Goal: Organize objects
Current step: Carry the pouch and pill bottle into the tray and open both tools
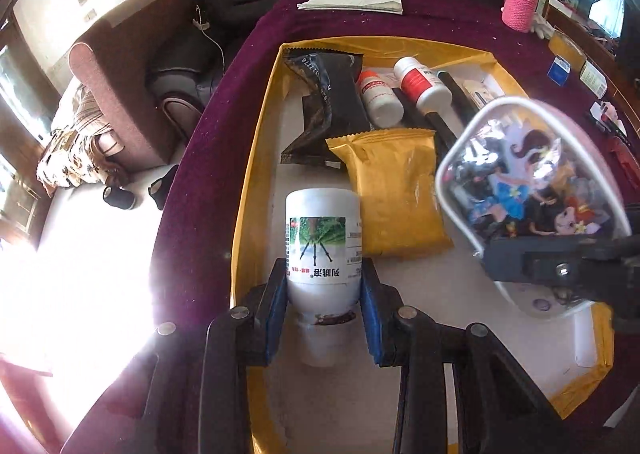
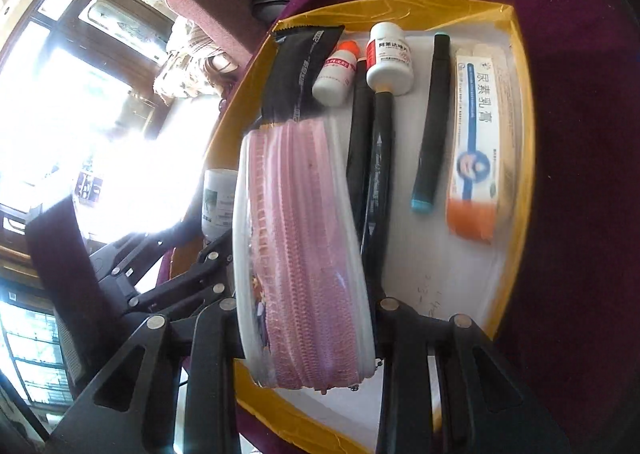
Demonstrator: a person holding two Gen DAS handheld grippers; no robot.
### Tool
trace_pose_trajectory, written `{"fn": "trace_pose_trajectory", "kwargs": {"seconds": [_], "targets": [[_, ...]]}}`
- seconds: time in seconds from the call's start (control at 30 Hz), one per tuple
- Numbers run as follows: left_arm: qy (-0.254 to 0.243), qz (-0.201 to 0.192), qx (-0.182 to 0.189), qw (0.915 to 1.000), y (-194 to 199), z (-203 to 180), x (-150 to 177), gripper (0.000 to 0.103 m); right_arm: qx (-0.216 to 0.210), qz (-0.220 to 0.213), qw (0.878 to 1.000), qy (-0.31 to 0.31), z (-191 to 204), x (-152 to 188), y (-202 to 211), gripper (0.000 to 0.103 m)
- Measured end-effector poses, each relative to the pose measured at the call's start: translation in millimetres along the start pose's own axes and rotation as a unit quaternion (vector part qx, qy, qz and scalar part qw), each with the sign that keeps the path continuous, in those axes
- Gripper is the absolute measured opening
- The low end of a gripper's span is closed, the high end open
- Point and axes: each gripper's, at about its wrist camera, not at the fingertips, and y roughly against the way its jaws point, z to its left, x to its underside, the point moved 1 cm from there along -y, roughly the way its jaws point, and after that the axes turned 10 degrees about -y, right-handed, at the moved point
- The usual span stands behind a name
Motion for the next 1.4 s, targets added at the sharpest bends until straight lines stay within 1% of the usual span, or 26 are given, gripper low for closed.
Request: {"fn": "trace_pose_trajectory", "kwargs": {"seconds": [0.07,0.13,0.17,0.3,0.33,0.37,0.4,0.43,0.47,0.53,0.6,0.7,0.77,0.83,1.0,1.03,1.07,1.1,1.2,1.3,1.33,1.4], "targets": [[0.005,-0.007,0.007,0.9999,3.5,3.6,2.4,0.03,0.014,0.002,1.0,-0.002,-1.1,-5.1,-11.8,0.029],[0.013,-0.015,0.015,0.9997,7.5,8.2,6.8,0.031,0.018,0.002,1.0,-0.003,-1.1,-8.8,-17.7,0.029],[0.022,-0.018,0.024,0.9993,11.1,11.9,9.7,0.033,0.022,0.0,1.0,-0.002,0.1,-9.5,-18.5,0.029],[0.054,-0.033,0.069,0.9956,25.1,26.4,16.8,0.033,0.044,-0.011,0.999,0.014,9.7,-7.1,-16.6,0.032],[0.06,-0.038,0.069,0.9951,29.9,29.9,18.6,0.037,0.05,-0.014,0.998,0.019,11.2,-5.7,-16.6,0.032],[0.066,-0.046,0.064,0.9947,36.6,34.8,20.0,0.043,0.055,-0.016,0.998,0.026,15.0,1.0,-12.7,0.032],[0.069,-0.055,0.072,0.9935,43.3,36.6,21.4,0.043,0.06,-0.018,0.998,0.032,18.0,2.5,-11.4,0.032],[0.072,-0.06,0.077,0.9926,49.7,38.1,20.5,0.047,0.063,-0.023,0.997,0.039,19.6,4.0,-8.7,0.032],[0.075,-0.067,0.072,0.9923,57.7,38.8,21.3,0.053,0.064,-0.027,0.997,0.043,21.5,4.8,-4.7,0.032],[0.073,-0.085,0.06,0.9919,70.0,38.0,18.9,0.057,0.065,-0.039,0.996,0.047,22.1,5.7,5.1,0.032],[0.068,-0.097,0.056,0.9914,80.6,35.9,16.4,0.058,0.057,-0.05,0.996,0.046,20.3,5.1,18.9,0.036],[0.063,-0.105,0.051,0.9912,90.1,27.7,12.0,0.058,0.051,-0.077,0.995,0.041,7.6,7.9,50.3,0.041],[0.056,-0.105,0.05,0.9916,93.9,18.1,8.2,0.058,0.043,-0.095,0.994,0.03,-0.4,6.0,68.0,0.042],[0.046,-0.109,0.057,0.9913,99.6,3.1,4.5,0.058,0.035,-0.112,0.993,0.024,-10.9,5.8,86.0,0.042],[0.01,-0.123,0.089,0.9884,118.1,-46.3,-11.0,0.058,0.056,-0.17,0.984,0.007,-61.6,17.7,143.7,0.041],[0.001,-0.128,0.097,0.987,122.8,-58.1,-14.8,0.059,0.065,-0.181,0.981,-0.002,-78.6,22.0,157.4,0.042],[-0.006,-0.132,0.104,0.9857,126.5,-70.0,-18.1,0.063,0.076,-0.193,0.978,-0.013,-97.3,25.8,170.9,0.044],[-0.016,-0.138,0.11,0.9841,130.8,-83.9,-21.0,0.065,0.089,-0.203,0.975,-0.023,-112.9,28.5,182.8,0.046],[-0.038,-0.154,0.126,0.9793,137.3,-126.3,-29.3,0.066,0.145,-0.239,0.957,-0.074,-175.0,41.1,219.4,0.049],[-0.043,-0.157,0.17,0.9718,132.7,-163.4,-33.6,0.066,0.176,-0.263,0.937,-0.146,-243.0,52.8,256.9,0.049],[-0.042,-0.153,0.179,0.9709,128.7,-173.5,-34.5,0.066,0.191,-0.27,0.928,-0.172,-266.8,53.0,265.6,0.049],[-0.044,-0.138,0.179,0.9732,118.6,-190.3,-36.6,0.066,0.205,-0.27,0.918,-0.207,-299.6,50.5,273.9,0.048]]}}
